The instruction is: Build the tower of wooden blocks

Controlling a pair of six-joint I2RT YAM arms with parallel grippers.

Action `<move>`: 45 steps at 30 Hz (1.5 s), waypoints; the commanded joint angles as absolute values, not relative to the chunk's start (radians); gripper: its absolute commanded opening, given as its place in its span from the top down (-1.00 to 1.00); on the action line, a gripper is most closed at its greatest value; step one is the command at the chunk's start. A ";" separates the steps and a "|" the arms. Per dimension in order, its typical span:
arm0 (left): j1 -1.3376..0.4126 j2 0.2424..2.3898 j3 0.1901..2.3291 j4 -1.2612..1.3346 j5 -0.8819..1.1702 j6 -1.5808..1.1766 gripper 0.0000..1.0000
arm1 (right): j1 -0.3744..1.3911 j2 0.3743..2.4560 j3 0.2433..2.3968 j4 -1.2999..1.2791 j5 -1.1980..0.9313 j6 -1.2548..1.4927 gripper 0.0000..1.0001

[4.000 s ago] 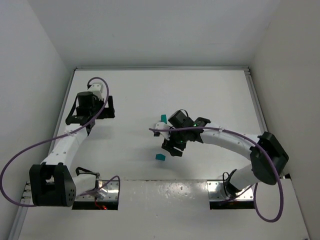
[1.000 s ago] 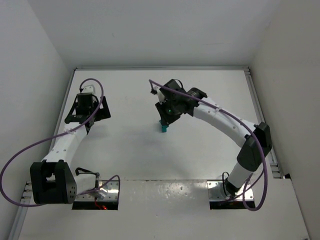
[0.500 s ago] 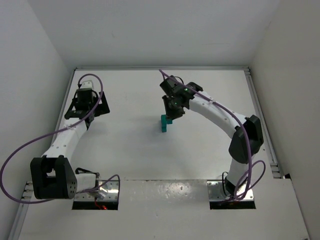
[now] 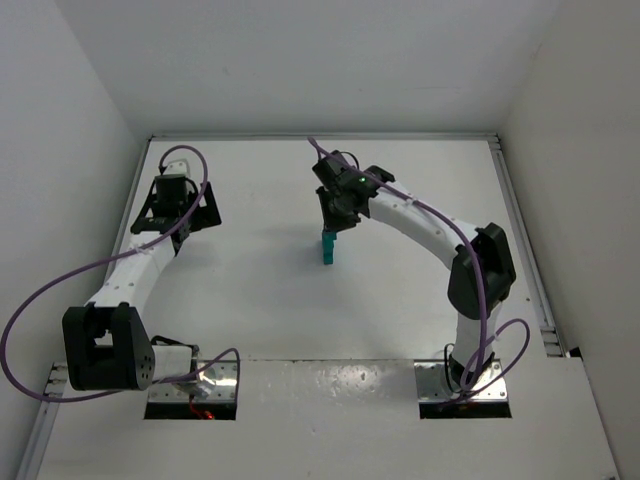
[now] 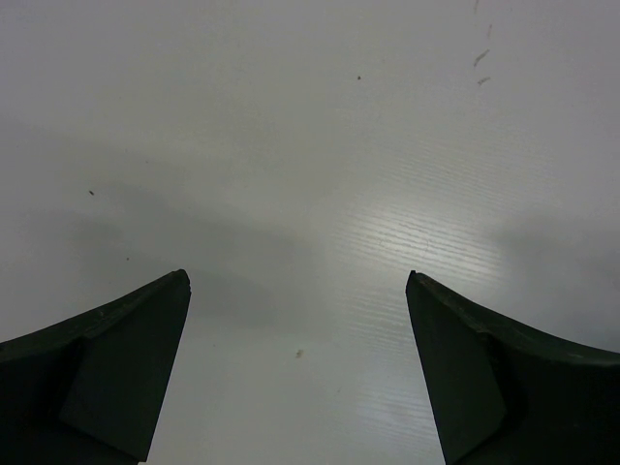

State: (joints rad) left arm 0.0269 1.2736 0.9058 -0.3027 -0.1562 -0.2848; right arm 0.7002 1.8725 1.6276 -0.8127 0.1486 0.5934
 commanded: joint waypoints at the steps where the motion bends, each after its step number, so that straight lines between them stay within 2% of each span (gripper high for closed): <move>1: 0.023 1.269 0.942 -0.270 -0.152 -0.276 -0.99 | 0.713 1.868 1.646 -0.753 0.175 0.554 1.00; 45: 0.023 1.305 0.962 -0.270 -0.133 -0.276 -0.99 | 0.695 1.890 1.595 -0.735 0.149 0.612 1.00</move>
